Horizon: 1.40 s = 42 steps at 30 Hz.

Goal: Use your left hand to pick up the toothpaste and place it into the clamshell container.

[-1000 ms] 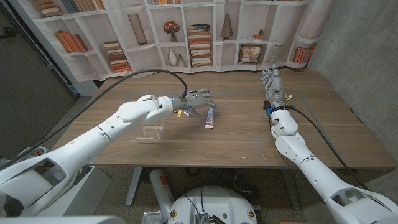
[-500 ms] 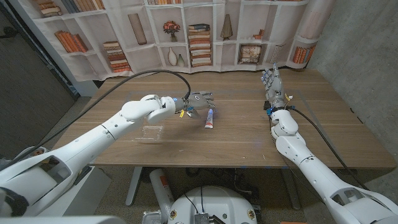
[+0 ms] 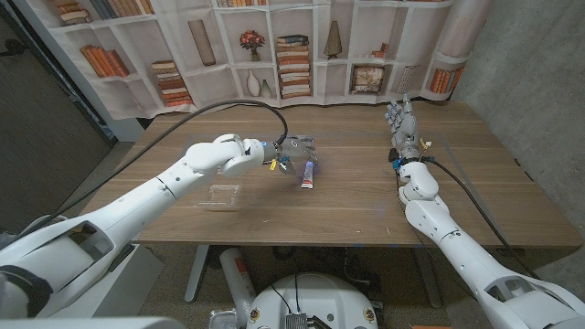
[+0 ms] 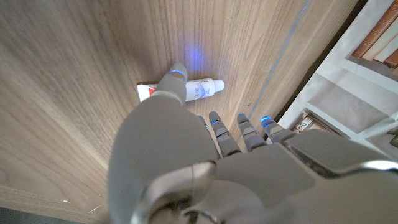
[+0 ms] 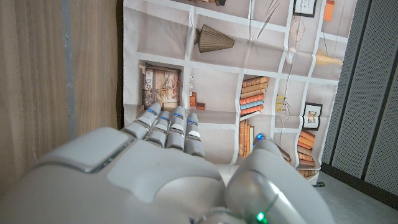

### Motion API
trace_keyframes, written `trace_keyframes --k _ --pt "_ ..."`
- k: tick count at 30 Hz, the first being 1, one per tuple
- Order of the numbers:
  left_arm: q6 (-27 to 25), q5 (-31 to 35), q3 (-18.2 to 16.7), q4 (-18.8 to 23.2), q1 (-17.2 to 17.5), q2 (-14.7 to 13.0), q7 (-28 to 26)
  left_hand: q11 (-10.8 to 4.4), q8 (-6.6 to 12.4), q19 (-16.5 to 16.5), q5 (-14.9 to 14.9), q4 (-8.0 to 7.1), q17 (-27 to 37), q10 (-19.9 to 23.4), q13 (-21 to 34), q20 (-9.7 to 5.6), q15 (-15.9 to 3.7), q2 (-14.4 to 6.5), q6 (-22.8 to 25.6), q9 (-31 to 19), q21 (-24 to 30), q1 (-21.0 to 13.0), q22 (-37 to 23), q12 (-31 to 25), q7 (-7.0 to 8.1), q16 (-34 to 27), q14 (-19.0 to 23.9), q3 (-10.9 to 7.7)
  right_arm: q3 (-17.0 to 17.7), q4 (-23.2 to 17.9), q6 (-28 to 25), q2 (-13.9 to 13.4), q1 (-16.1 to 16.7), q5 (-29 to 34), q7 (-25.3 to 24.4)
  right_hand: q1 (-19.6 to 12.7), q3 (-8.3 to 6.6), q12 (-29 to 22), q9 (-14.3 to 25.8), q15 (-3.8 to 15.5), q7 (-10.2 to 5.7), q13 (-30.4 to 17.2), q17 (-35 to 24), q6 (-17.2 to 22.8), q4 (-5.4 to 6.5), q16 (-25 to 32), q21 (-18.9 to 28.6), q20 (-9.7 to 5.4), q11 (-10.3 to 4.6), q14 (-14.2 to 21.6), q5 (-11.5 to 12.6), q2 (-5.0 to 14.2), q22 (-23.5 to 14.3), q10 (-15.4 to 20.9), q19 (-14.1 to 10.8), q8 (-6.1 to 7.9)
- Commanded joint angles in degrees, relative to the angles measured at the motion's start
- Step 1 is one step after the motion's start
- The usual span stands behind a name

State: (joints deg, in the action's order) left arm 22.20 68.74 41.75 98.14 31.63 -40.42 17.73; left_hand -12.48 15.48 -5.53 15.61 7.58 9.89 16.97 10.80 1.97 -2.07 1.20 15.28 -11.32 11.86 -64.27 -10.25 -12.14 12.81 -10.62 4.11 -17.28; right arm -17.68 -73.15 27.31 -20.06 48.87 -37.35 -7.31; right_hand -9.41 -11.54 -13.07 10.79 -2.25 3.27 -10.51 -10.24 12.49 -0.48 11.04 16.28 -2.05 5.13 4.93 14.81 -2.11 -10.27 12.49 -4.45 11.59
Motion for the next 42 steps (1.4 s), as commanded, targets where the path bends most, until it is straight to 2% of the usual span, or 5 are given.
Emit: trace_keyframes --k 1,17,20,42 --pt "2.1 0.5 1.4 -1.5 -1.8 1.1 1.3 0.01 0.35 -0.3 -0.2 -0.06 0.0 0.4 0.1 0.18 -7.17 -0.2 0.7 -0.1 -0.1 -0.6 -0.2 -0.1 -0.15 -0.3 0.3 0.13 0.2 0.1 0.4 0.2 0.2 -0.2 0.0 -0.1 0.34 0.4 0.2 0.01 0.16 -0.2 -0.2 0.4 -0.05 -0.1 -0.2 -0.59 -0.11 0.4 -0.2 0.58 -0.1 0.6 -0.5 -0.14" --pt "2.9 1.0 2.2 -3.4 -2.5 2.3 1.2 0.01 0.44 -0.2 -0.4 -0.26 0.0 1.3 0.1 0.20 -7.29 -0.5 1.9 -0.1 -0.1 -0.7 -0.3 0.0 -0.15 -0.3 0.7 0.51 0.4 0.5 0.8 0.4 0.2 -0.4 0.2 -0.1 0.42 0.3 0.2 0.06 0.15 -0.2 -0.2 0.5 -0.12 -0.1 -0.4 -0.44 -0.20 0.6 -0.2 0.62 -0.1 0.8 -0.6 -0.14" --pt "2.4 1.1 2.4 -3.2 -2.7 2.8 2.9 0.02 0.60 -0.2 -0.5 -0.31 0.0 2.0 0.2 0.18 -7.50 -0.7 2.6 -0.1 -0.1 -0.8 -0.3 -0.1 -0.18 -0.4 1.1 0.62 0.4 0.6 0.8 0.4 0.2 -0.5 0.1 -0.1 0.43 0.4 0.2 -0.05 0.08 -0.2 -0.2 0.5 -0.13 -0.1 -0.5 -0.42 -0.21 0.6 -0.2 0.63 -0.1 0.8 -0.7 -0.14" --pt "2.7 1.4 3.5 -5.6 -3.4 4.1 3.0 0.02 1.75 -0.3 -1.1 -0.58 0.1 6.6 0.2 -0.05 -7.98 -1.6 7.7 -0.2 -0.1 -1.2 -0.3 -0.5 -0.14 -0.4 2.2 1.34 0.5 3.2 1.2 1.1 -1.0 -1.4 1.7 0.0 0.57 0.4 0.2 0.07 0.10 -0.2 -0.2 0.5 -0.19 -0.1 -0.8 -0.37 -0.19 0.7 -0.2 0.70 -0.1 0.8 -0.8 -0.15"
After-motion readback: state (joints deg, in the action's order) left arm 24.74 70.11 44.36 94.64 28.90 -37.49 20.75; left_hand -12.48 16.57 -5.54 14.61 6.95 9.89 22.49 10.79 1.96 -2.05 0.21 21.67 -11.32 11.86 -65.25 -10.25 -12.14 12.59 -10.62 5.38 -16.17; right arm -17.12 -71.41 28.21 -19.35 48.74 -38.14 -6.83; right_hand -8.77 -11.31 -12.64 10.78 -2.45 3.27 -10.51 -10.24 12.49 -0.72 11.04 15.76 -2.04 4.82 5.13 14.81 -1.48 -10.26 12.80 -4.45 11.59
